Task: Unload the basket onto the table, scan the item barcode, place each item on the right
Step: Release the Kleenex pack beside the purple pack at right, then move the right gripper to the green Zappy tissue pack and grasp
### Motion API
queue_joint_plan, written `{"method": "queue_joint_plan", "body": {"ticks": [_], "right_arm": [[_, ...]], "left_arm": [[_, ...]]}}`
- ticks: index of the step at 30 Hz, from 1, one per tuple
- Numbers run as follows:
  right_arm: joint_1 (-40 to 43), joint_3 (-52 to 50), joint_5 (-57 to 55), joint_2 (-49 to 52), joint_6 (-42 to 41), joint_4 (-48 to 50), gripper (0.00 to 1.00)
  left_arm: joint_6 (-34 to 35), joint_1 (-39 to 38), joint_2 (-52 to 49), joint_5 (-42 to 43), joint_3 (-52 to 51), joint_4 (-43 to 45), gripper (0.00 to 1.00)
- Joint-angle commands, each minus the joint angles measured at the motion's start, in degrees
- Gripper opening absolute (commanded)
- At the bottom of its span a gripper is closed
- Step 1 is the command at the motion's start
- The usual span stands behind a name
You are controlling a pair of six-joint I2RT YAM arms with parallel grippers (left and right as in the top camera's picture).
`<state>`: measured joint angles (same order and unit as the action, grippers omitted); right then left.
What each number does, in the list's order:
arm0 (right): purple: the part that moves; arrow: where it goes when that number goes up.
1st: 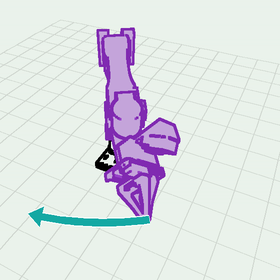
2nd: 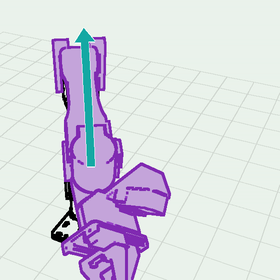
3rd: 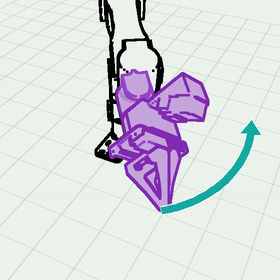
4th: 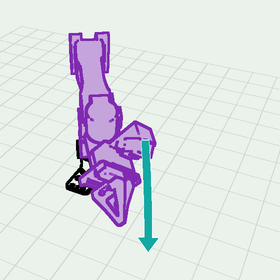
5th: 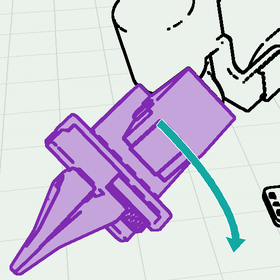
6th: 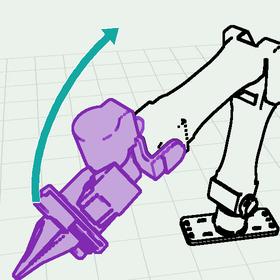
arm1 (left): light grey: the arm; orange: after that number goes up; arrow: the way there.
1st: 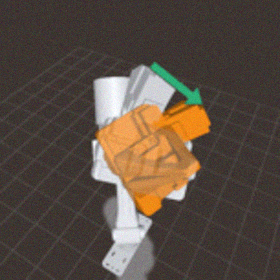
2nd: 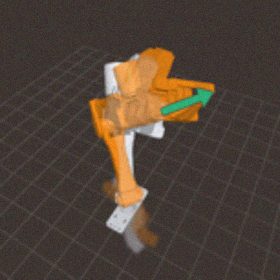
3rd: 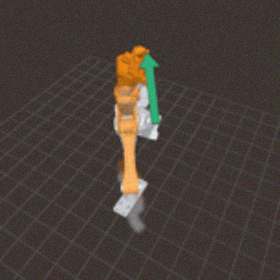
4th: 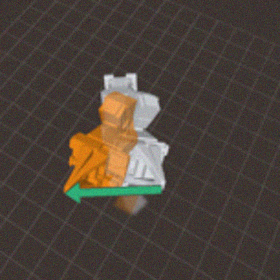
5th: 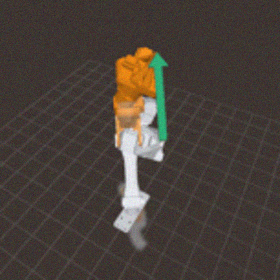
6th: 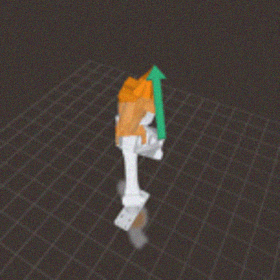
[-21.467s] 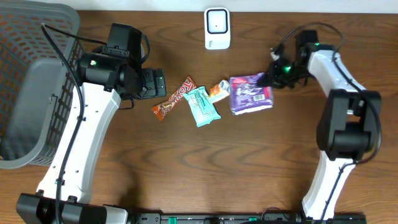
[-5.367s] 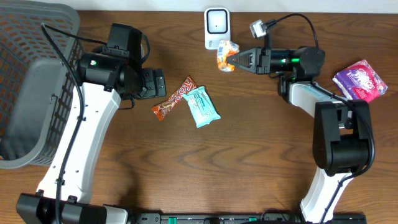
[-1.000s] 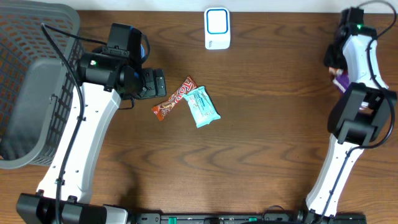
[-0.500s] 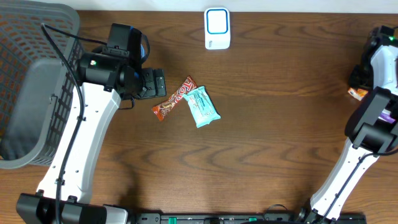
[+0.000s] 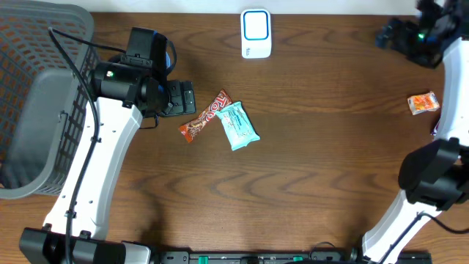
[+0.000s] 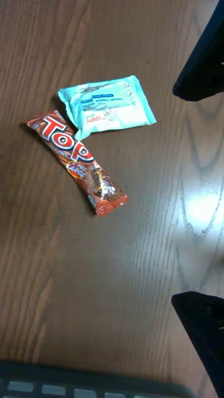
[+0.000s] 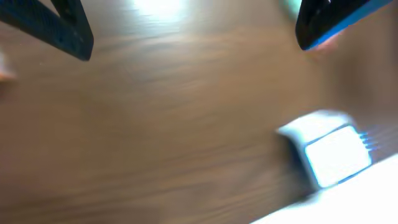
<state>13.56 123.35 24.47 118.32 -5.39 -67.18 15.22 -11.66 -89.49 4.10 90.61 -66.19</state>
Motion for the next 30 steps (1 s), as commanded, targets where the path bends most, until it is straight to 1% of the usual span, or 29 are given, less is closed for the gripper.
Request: {"method": "queue_joint_plan", "body": {"ticks": [1, 3, 4, 6, 8, 10, 11, 13, 14, 18, 20, 23, 26, 30], "right_arm": [[-5.7, -0.9, 17.6, 1.8, 6.1, -2.5, 0.99], [-9.8, -2.0, 17.5, 3.0, 8.5, -3.4, 0.99], [-11.9, -2.7, 17.5, 3.7, 9.4, -3.5, 0.95], [-16.1, -4.5, 17.5, 5.2, 9.7, -2.2, 0.93], [-19.5, -5.7, 17.5, 7.1, 8.4, -0.2, 0.93], [-22.2, -6.4, 17.7, 9.4, 5.3, 1.5, 0.92], [-23.5, -6.6, 18.2, 10.9, 4.1, 2.1, 0.9], [-25.5, -7.0, 20.4, 13.6, 3.5, 3.3, 0.83], [-26.6, -7.1, 21.8, 15.2, 3.5, 3.8, 0.8], [-29.1, -7.2, 24.0, 20.3, 4.3, 3.7, 0.81], [-29.8, -7.2, 24.4, 22.6, 4.4, 3.6, 0.77], [-30.2, -7.2, 28.7, 25.3, 6.2, 3.5, 0.69], [-30.2, -7.2, 30.4, 27.1, 6.8, 2.9, 0.66], [-30.3, -7.5, 30.4, 28.6, 7.1, 1.5, 0.54]], "left_arm": [[0.3, 0.2, -0.1, -0.5, -0.3, -0.2, 0.98], [0.3, 0.2, -0.1, -0.5, -0.3, -0.2, 0.98], [0.3, 0.2, -0.1, -0.5, -0.3, -0.2, 0.98], [0.3, 0.2, -0.1, -0.5, -0.3, -0.2, 0.98], [0.3, 0.2, -0.1, -0.5, -0.3, -0.2, 0.98], [0.3, 0.2, -0.1, -0.5, -0.3, -0.2, 0.98], [0.3, 0.2, -0.1, -0.5, -0.3, -0.2, 0.98], [0.3, 0.2, -0.1, -0.5, -0.3, -0.2, 0.98], [0.3, 0.2, -0.1, -0.5, -0.3, -0.2, 0.98], [0.3, 0.2, -0.1, -0.5, -0.3, -0.2, 0.98], [0.3, 0.2, -0.1, -0.5, -0.3, -0.2, 0.98], [0.3, 0.2, -0.1, -0.5, -0.3, -0.2, 0.98], [0.3, 0.2, -0.1, -0.5, -0.3, -0.2, 0.98], [0.3, 0.2, -0.1, -0.5, -0.3, -0.2, 0.98]]}}
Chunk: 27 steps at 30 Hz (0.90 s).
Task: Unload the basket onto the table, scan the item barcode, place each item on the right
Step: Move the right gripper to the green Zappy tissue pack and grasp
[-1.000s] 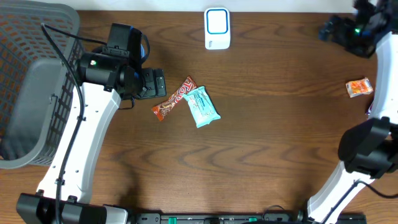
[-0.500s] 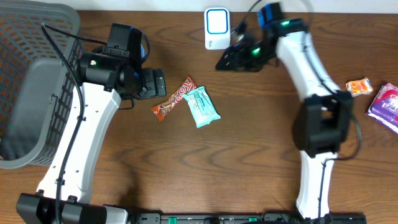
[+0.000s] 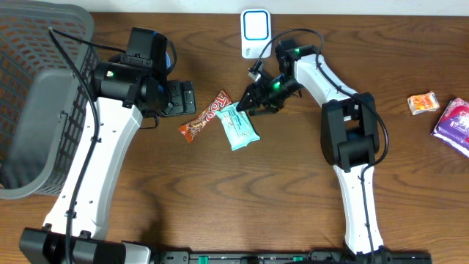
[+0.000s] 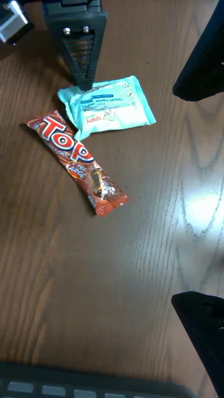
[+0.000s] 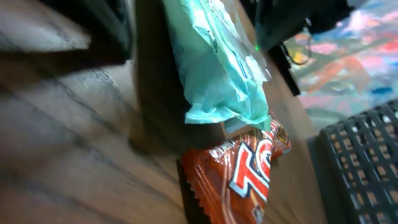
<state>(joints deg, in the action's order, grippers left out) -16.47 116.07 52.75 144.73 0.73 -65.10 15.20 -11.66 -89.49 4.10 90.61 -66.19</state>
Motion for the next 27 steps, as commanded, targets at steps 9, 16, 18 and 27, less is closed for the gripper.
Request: {"method": "queue_joint_plan", "body": {"ticks": [9, 16, 18, 27], "right_arm": [[-1.9, -4.3, 2.0, 2.6, 3.1, -1.5, 0.49], [-1.9, -5.0, 1.7, 2.2, 3.2, -2.7, 0.08], [-0.9, -3.9, -0.6, 1.6, 3.2, -5.0, 0.01], [4.7, 2.9, -24.7, -4.1, -1.9, -14.5, 0.01]], "left_arm": [[0.3, 0.2, -0.1, -0.5, -0.3, -0.2, 0.98], [0.3, 0.2, -0.1, -0.5, -0.3, -0.2, 0.98], [0.3, 0.2, -0.1, -0.5, -0.3, -0.2, 0.98], [0.3, 0.2, -0.1, -0.5, -0.3, -0.2, 0.98]]}}
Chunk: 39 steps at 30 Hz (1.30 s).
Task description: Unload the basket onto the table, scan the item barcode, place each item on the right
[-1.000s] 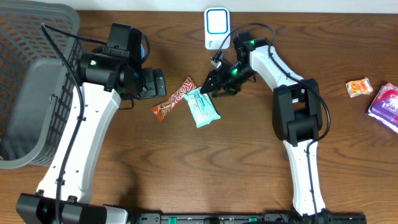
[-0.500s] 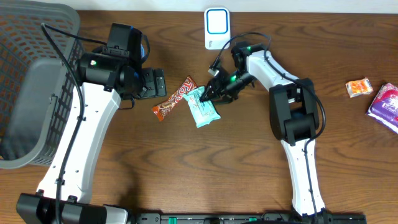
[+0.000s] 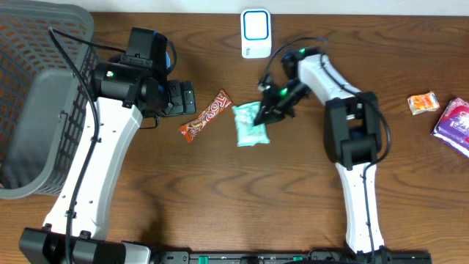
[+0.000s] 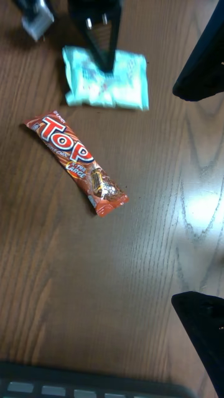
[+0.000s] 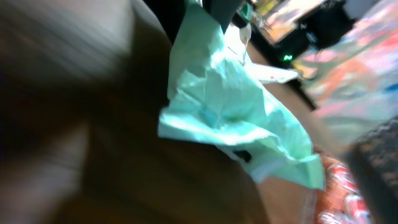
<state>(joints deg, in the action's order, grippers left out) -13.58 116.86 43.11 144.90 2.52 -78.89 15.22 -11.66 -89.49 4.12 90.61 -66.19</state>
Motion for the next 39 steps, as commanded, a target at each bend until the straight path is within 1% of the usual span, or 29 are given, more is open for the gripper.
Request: {"method": "queue_joint_plan", "body": {"ticks": [1, 4, 5, 6, 7, 8, 14, 18, 20, 23, 28, 32, 39], "right_arm": [[2.2, 2.3, -18.8, -5.3, -5.1, -1.4, 0.01], [2.4, 2.3, -30.0, -8.3, -8.6, -3.3, 0.01], [2.2, 2.3, -33.9, -9.0, -10.2, -3.8, 0.16], [2.1, 2.3, -37.3, -9.6, -11.6, -4.2, 0.37], [1.9, 2.3, -39.6, -10.0, -12.4, -4.6, 0.51], [1.8, 2.3, -40.7, -10.6, -12.6, -4.8, 0.52], [0.8, 2.4, -41.3, -13.8, -12.6, -5.4, 0.57], [-1.0, 2.4, -41.3, -14.8, -13.6, -5.3, 0.57], [-2.4, 2.3, -41.8, -14.6, -15.6, -5.0, 0.56], [-5.0, 2.1, -43.5, -14.3, -19.5, -3.0, 0.49], [-9.8, 1.6, -57.0, -13.8, -29.2, -0.6, 0.48], [-12.1, 0.1, -62.8, -13.4, -33.7, -0.3, 0.47], [-13.3, -8.1, -63.1, -13.4, -36.4, 6.8, 0.45]], "left_arm": [[0.3, 0.2, -0.1, -0.5, -0.3, -0.2, 0.98], [0.3, 0.2, -0.1, -0.5, -0.3, -0.2, 0.98], [0.3, 0.2, -0.1, -0.5, -0.3, -0.2, 0.98], [0.3, 0.2, -0.1, -0.5, -0.3, -0.2, 0.98], [0.3, 0.2, -0.1, -0.5, -0.3, -0.2, 0.98], [0.3, 0.2, -0.1, -0.5, -0.3, -0.2, 0.98], [0.3, 0.2, -0.1, -0.5, -0.3, -0.2, 0.98], [0.3, 0.2, -0.1, -0.5, -0.3, -0.2, 0.98], [0.3, 0.2, -0.1, -0.5, -0.3, -0.2, 0.98], [0.3, 0.2, -0.1, -0.5, -0.3, -0.2, 0.98], [0.3, 0.2, -0.1, -0.5, -0.3, -0.2, 0.98], [0.3, 0.2, -0.1, -0.5, -0.3, -0.2, 0.98], [0.3, 0.2, -0.1, -0.5, -0.3, -0.2, 0.98]]}}
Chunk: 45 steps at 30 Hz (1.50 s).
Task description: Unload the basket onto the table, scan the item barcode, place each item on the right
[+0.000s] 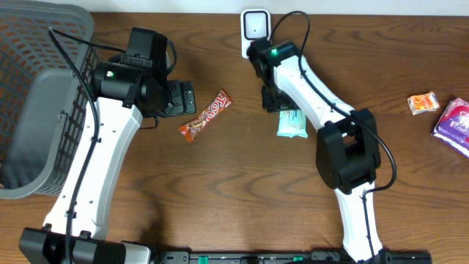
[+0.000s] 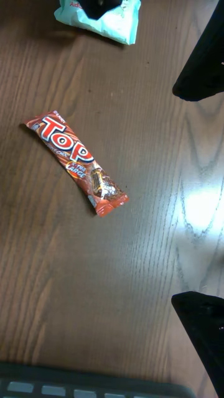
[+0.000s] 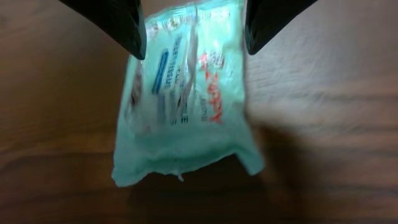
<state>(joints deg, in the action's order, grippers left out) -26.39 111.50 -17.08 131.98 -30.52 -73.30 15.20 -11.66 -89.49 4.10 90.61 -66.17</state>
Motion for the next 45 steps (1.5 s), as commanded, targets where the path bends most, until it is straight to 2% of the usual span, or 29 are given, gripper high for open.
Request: {"method": "queue_joint_plan", "body": {"ticks": [1, 6, 11, 13, 18, 23, 27, 43, 45], "right_arm": [[-0.5, -3.8, -3.0, -0.5, -3.3, 2.4, 0.45], [-0.5, -8.7, -3.0, -0.5, -3.3, 7.4, 0.41], [-0.3, -9.5, -0.2, -0.5, -2.6, 8.0, 0.33], [0.0, -9.0, 0.0, -0.5, -2.2, 7.7, 0.33], [0.4, -5.9, -0.2, -0.5, 0.0, 5.6, 0.41], [0.3, 0.7, 0.0, -0.5, 0.3, 0.5, 0.42], [0.0, 2.4, 2.7, -0.5, 5.3, 0.5, 0.44], [-1.0, -10.9, 1.9, -0.5, 5.7, 9.7, 0.44], [-1.0, -11.0, 2.0, -0.5, 5.7, 9.9, 0.4]], "left_arm": [[0.3, 0.2, -0.1, -0.5, -0.3, -0.2, 0.98], [0.3, 0.2, -0.1, -0.5, -0.3, -0.2, 0.98], [0.3, 0.2, -0.1, -0.5, -0.3, -0.2, 0.98], [0.3, 0.2, -0.1, -0.5, -0.3, -0.2, 0.98], [0.3, 0.2, -0.1, -0.5, -0.3, -0.2, 0.98], [0.3, 0.2, -0.1, -0.5, -0.3, -0.2, 0.98], [0.3, 0.2, -0.1, -0.5, -0.3, -0.2, 0.98], [0.3, 0.2, -0.1, -0.5, -0.3, -0.2, 0.98], [0.3, 0.2, -0.1, -0.5, -0.3, -0.2, 0.98]]}}
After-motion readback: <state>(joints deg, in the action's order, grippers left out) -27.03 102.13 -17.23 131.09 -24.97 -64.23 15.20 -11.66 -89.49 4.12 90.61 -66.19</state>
